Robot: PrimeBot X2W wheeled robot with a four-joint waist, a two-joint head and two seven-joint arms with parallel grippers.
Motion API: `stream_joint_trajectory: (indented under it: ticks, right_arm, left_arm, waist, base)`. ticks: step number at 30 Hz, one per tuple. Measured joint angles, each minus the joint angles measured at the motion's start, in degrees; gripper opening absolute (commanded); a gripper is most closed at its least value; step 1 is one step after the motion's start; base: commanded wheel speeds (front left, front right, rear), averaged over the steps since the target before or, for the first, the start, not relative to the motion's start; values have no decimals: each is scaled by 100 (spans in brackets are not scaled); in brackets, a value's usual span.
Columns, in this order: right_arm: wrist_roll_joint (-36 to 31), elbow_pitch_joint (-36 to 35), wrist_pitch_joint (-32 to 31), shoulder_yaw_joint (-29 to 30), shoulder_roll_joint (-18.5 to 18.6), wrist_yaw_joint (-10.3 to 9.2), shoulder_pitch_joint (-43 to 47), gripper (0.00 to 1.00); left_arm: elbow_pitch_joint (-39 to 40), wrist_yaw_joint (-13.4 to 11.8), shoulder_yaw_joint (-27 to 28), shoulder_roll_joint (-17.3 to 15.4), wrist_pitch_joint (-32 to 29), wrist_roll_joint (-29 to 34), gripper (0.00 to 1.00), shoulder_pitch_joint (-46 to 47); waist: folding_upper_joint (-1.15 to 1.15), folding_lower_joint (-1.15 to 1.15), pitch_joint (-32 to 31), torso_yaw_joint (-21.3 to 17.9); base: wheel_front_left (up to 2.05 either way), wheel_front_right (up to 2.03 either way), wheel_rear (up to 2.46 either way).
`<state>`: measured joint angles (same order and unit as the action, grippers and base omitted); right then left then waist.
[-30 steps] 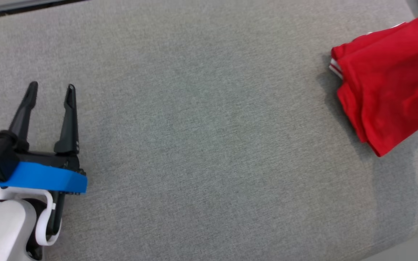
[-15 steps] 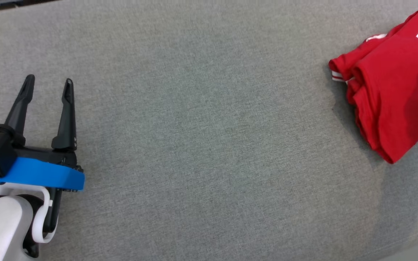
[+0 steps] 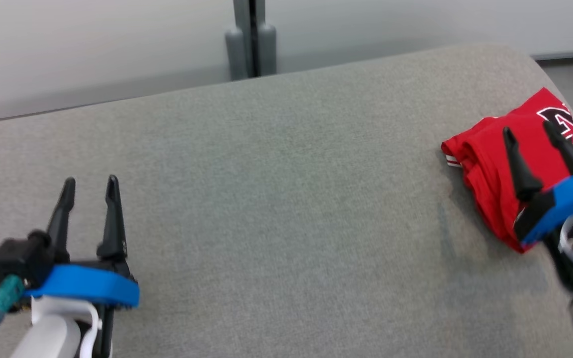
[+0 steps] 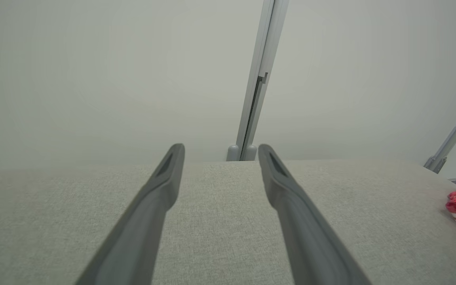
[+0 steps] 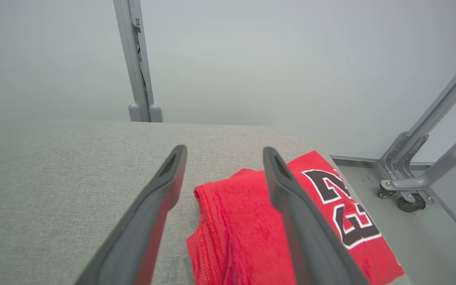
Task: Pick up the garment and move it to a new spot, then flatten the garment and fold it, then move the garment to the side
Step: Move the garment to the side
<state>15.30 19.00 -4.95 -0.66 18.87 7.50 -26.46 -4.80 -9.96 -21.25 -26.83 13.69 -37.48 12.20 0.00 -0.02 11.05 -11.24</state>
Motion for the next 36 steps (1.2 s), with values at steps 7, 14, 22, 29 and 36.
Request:
stream_joint_trajectory:
  ticks: [7,14,22,29,36]
  right_arm:
    - [-2,-1150,509,109,-550,-1,1458,100]
    - [-327,-1258,493,296,-1065,-1,2044,100]
    - [-444,-1192,446,281,-1183,-1,2095,100]
    - [-474,-1192,446,355,-1241,-1,2160,100]
    - [-513,-1120,448,372,-1296,-1,2198,100]
  left_arm:
    - [-408,116,138,324,110,-89,100,-544]
    - [-793,366,266,619,129,-67,100,-772]
    - [-1056,569,375,772,130,102,100,-850]
    - [-1156,653,426,810,130,237,100,-825]
    - [-1216,732,455,858,130,293,100,-792]
  waist:
    - [0,0,-573,393]
    - [0,0,-899,812]
    - [0,1,-966,896]
    - [0,2,-914,866]
    - [0,2,-926,853]
  base:
    - [0,0,0]
    - [0,0,0]
    - [0,0,0]
    - [0,0,0]
    - [0,0,0]
